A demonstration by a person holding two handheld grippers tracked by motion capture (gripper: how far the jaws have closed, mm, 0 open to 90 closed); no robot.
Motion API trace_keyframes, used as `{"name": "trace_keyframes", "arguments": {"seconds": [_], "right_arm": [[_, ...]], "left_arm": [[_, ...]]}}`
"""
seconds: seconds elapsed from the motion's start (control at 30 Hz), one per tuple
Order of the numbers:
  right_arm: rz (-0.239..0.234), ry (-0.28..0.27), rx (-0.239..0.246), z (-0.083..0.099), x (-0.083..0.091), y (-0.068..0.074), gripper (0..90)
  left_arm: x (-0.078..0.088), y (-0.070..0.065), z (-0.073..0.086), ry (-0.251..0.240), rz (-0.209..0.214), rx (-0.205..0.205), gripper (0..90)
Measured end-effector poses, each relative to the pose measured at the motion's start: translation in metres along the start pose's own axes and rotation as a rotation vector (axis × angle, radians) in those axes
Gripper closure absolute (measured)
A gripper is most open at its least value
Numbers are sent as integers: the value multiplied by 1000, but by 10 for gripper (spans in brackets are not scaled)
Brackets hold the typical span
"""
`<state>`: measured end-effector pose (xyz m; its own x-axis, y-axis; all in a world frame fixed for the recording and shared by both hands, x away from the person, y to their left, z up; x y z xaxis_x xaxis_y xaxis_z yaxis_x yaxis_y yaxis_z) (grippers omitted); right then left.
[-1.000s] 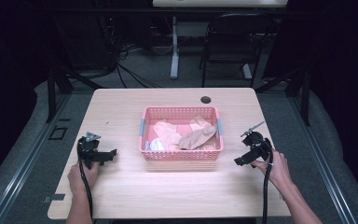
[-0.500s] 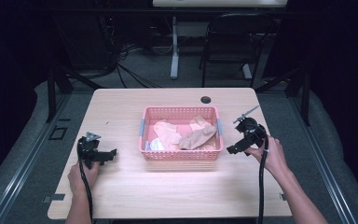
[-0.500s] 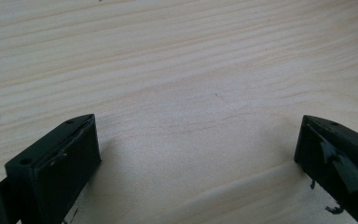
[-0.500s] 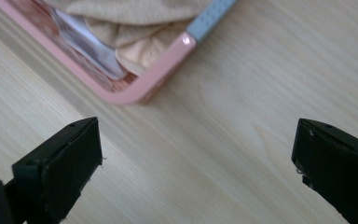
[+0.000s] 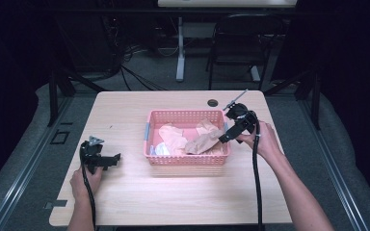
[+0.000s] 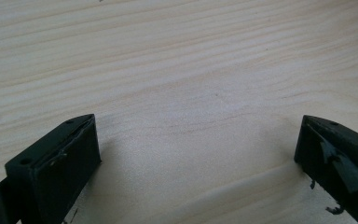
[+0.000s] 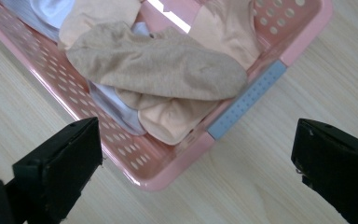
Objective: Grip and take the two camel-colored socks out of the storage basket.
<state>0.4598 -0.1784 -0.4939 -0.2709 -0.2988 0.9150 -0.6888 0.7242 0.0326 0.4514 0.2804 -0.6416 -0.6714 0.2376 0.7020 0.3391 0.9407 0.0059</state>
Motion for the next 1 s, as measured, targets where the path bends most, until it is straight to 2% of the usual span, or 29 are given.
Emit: {"name": "trace_keyframes", "arguments": {"seconds": [0.4,0.8,0.9,1.0], "right_arm": [[-22,8,36,-21,-14,13,13],[-63,25,47,-34,-45,30,20],[-63,46,51,-37,-55,32,28],[-44,79,44,-37,-68,30,40]], "left_arm": [[0,0,0,0,0,0,0],[0,0,0,1,0,0,0],[0,0,0,1,-1,0,0],[0,0,0,1,-1,0,0]]}}
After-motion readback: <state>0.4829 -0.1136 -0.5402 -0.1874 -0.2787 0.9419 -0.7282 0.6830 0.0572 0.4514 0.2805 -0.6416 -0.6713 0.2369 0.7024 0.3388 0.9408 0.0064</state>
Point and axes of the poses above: each handheld gripper's, and its own axes: x roughly backward along the jaws, z roughly out of its underside, y roughly to its left, the point moved 7 cm from there along -x, roughly forward along the jaws, and after that the axes turned 1 degree about -z, right-handed, at the moved point
